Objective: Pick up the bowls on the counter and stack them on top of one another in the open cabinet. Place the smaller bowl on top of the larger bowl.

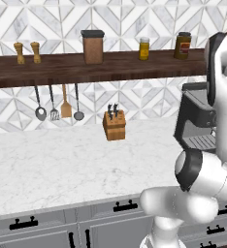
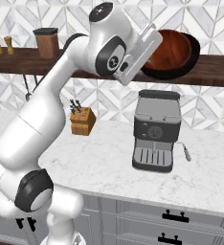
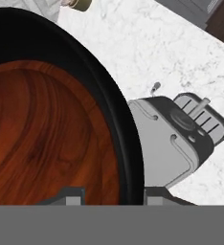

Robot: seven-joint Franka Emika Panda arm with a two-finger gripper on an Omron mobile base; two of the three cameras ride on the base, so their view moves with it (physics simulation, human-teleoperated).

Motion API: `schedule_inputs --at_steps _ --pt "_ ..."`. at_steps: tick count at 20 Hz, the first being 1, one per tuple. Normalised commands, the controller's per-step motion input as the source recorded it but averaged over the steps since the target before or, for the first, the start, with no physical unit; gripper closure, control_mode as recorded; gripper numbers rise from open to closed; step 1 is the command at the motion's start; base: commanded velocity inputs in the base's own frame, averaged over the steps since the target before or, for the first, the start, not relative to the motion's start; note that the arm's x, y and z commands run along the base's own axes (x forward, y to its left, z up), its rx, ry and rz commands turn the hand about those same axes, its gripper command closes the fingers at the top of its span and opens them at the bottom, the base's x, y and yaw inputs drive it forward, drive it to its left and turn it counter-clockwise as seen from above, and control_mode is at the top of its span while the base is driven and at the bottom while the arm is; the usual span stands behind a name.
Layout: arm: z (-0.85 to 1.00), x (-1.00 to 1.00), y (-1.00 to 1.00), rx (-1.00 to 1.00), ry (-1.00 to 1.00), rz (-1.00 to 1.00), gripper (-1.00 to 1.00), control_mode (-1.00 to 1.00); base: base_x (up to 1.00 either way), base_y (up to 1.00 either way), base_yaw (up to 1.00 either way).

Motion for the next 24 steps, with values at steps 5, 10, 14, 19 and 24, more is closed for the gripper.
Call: schedule_inputs --at_steps 5,10,14,19,24 --pt "-0.07 0.49 -0.14 0.03 0.00 0.05 1.00 -1.00 0.00 0.00 0.00" --pt "-0.31 0.53 0.00 0.00 0.00 0.06 1.00 -1.00 0.00 0.00 0.00" --pt "-0.16 0.56 -0.15 0.00 -0.05 0.05 1.00 -1.00 0.00 0.00 0.00" --pt "-0.25 0.53 -0.04 0.00 -0.01 0.05 1.00 -1.00 0.00 0.00 0.00" --pt "-0.27 0.38 -0.01 0.00 -0.01 0.04 1.00 -1.00 0.00 0.00 0.00"
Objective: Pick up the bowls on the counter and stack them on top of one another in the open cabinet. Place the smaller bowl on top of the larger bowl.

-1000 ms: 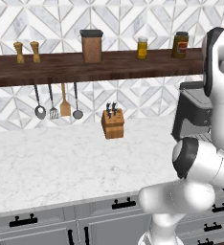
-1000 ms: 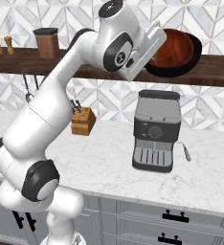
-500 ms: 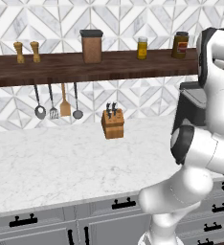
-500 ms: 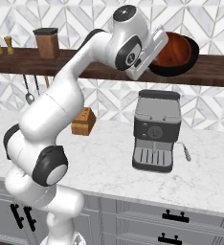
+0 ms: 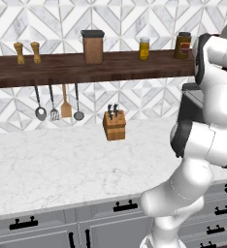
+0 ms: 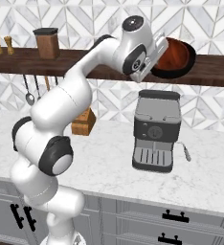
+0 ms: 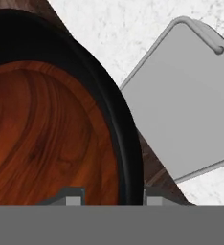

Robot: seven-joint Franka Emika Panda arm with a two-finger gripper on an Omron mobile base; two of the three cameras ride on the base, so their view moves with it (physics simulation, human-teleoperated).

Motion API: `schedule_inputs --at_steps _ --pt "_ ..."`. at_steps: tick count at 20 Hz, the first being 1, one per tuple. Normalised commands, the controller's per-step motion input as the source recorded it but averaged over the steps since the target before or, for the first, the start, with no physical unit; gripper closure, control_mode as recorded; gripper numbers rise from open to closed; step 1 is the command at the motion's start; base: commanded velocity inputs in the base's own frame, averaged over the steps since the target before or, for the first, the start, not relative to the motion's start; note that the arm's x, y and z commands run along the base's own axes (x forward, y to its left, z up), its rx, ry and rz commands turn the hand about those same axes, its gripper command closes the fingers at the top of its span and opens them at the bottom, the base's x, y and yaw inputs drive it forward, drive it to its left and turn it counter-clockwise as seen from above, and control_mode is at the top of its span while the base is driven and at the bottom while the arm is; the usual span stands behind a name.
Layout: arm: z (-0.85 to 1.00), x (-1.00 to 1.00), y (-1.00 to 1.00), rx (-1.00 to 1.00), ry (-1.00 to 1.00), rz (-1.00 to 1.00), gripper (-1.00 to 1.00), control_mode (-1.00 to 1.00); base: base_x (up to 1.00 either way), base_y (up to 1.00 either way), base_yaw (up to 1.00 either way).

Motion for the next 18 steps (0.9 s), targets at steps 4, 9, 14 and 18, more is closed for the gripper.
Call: schedule_inputs --at_steps 4,9,14,18 --pt "0.00 0.44 -0.13 0.00 -0.08 0.05 1.00 -1.00 0.00 0.00 0.00" --pt "0.04 0.43 -0.11 0.00 -0.10 0.01 1.00 -1.00 0.00 0.00 0.00" --pt "-0.09 0.55 -0.04 0.00 0.00 0.02 1.00 -1.00 0.00 0.00 0.00" --pt "-0.16 0.59 -0.01 0.00 0.00 0.02 -1.00 -1.00 0.00 0.00 0.00"
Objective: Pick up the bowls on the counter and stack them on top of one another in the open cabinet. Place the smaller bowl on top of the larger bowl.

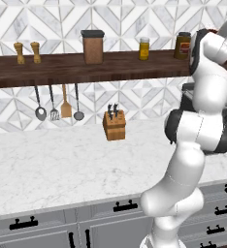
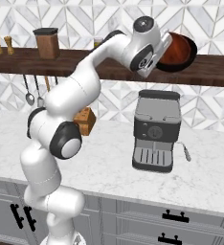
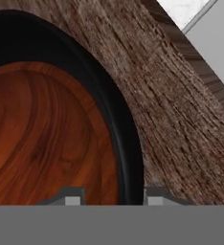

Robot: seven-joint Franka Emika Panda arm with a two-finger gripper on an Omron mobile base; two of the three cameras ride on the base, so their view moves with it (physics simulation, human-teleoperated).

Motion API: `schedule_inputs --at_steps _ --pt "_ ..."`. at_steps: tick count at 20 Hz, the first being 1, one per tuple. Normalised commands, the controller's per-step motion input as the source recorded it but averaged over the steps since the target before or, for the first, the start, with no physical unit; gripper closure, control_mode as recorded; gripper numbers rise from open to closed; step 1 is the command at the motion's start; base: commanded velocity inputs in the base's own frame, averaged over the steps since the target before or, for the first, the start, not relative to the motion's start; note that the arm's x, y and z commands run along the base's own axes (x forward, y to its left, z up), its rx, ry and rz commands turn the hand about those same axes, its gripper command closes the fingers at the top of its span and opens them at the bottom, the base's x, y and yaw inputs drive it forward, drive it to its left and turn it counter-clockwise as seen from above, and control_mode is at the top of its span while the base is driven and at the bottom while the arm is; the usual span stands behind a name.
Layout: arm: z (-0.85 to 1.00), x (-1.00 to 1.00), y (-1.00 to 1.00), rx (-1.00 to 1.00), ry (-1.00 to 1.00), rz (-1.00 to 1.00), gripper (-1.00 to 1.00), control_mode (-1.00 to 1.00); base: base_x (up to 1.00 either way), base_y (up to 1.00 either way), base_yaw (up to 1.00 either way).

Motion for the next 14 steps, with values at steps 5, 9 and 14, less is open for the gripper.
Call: schedule_inputs --at_steps 5,9,14 --pt "-0.07 0.23 0.00 0.00 -0.08 0.05 -1.00 -1.00 0.00 0.00 0.00" --pt "-0.11 -0.10 0.26 -0.09 -0.31 0.05 -1.00 -1.00 0.00 0.00 0.00" --pt "-0.11 -0.75 0.54 -0.15 -0.43 0.01 -1.00 -1.00 0.00 0.00 0.00"
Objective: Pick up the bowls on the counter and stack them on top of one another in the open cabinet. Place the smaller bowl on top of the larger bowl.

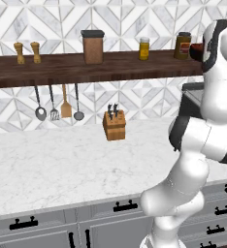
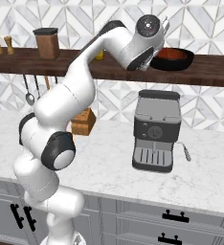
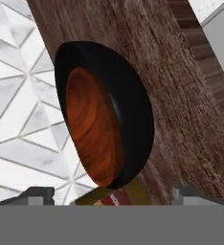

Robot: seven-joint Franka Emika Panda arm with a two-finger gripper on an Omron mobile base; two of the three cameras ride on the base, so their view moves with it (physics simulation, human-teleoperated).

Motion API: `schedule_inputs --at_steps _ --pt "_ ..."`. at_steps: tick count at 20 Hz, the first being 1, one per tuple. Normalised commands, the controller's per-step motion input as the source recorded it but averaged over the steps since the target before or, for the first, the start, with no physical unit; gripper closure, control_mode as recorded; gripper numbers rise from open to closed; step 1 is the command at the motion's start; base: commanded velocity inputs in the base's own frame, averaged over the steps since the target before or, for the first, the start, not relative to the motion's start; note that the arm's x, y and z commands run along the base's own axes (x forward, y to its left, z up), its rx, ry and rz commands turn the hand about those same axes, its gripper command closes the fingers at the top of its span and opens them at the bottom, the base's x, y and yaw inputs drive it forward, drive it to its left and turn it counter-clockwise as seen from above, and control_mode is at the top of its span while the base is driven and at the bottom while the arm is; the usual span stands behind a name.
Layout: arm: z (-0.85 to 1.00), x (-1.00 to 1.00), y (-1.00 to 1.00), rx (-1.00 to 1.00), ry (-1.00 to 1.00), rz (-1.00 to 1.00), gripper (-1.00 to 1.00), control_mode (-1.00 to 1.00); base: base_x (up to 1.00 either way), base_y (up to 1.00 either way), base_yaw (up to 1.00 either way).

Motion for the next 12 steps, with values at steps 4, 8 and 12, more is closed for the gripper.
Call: schedule_inputs --at_steps 4,8,12 --pt "-0.13 -1.00 0.63 -0.11 -0.18 0.01 -1.00 -1.00 0.00 0.00 0.00" --pt "-0.37 -1.00 0.73 -0.13 0.00 0.00 -1.00 -1.00 0.00 0.00 0.00" --pt "-0.49 -0.85 0.70 -0.09 0.00 0.00 -1.00 -1.00 0.00 0.00 0.00"
